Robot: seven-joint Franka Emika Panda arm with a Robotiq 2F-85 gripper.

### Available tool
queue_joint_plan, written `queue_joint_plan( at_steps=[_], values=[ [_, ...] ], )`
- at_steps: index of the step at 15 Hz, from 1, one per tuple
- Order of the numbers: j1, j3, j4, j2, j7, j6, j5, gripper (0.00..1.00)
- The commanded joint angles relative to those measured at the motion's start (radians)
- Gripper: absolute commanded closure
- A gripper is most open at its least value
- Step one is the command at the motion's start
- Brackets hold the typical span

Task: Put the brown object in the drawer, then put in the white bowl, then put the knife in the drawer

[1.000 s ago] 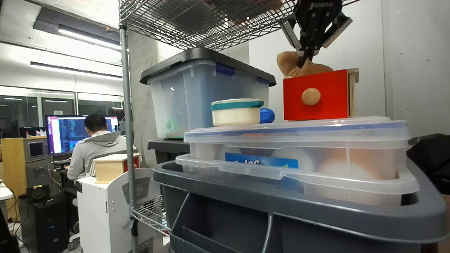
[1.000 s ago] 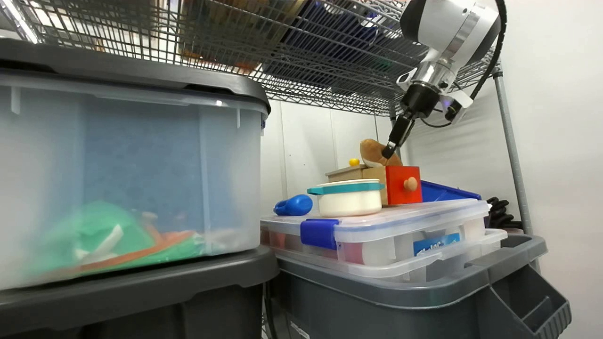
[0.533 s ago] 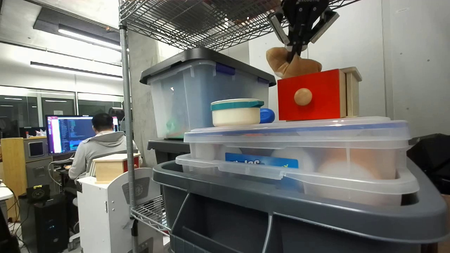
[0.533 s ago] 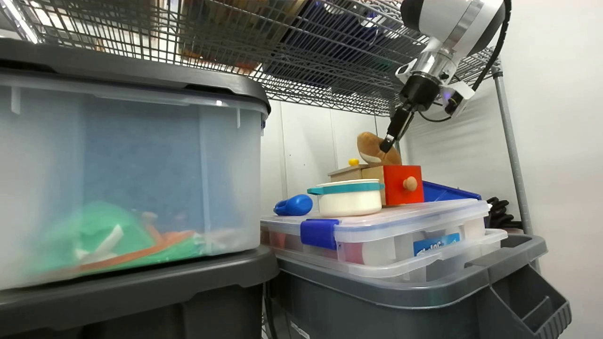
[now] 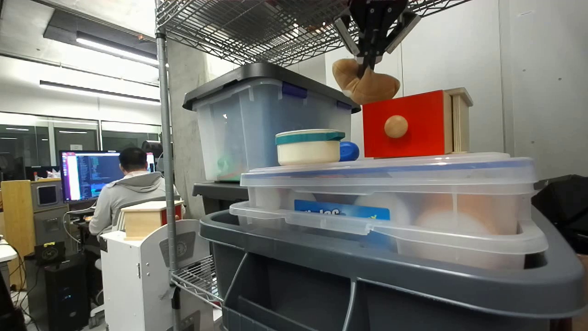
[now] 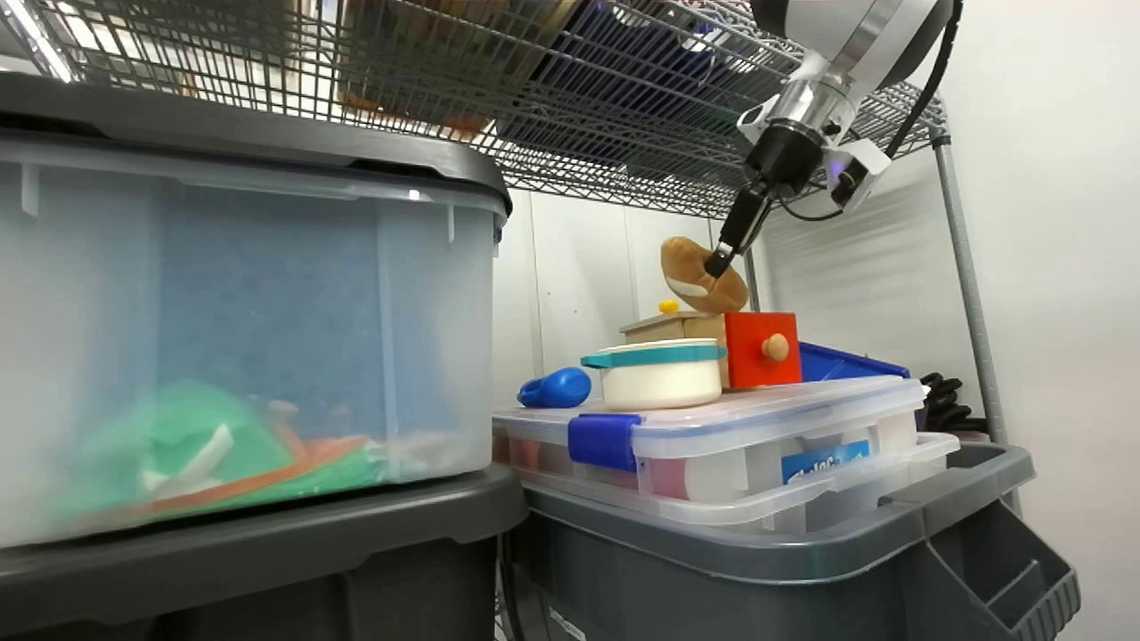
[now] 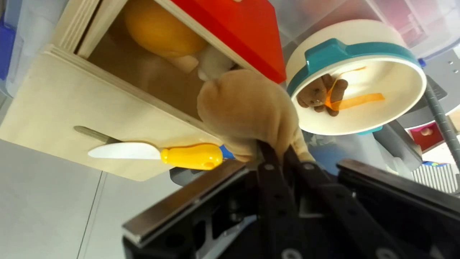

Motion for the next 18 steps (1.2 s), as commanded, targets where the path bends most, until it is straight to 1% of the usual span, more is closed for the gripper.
queue_joint_plan(
  at_steps=[1, 9, 18],
  values=[
    [0.021, 0.008, -0.049, -0.054, 0.004, 0.024, -0.008, 0.98],
    [0.066, 0.016, -0.090, -0.081, 0.017, 0.025, 0.003, 0.98],
    [0.070, 0.014, -0.097, -0.063, 0.028, 0.039, 0.002, 0.98]
  ],
)
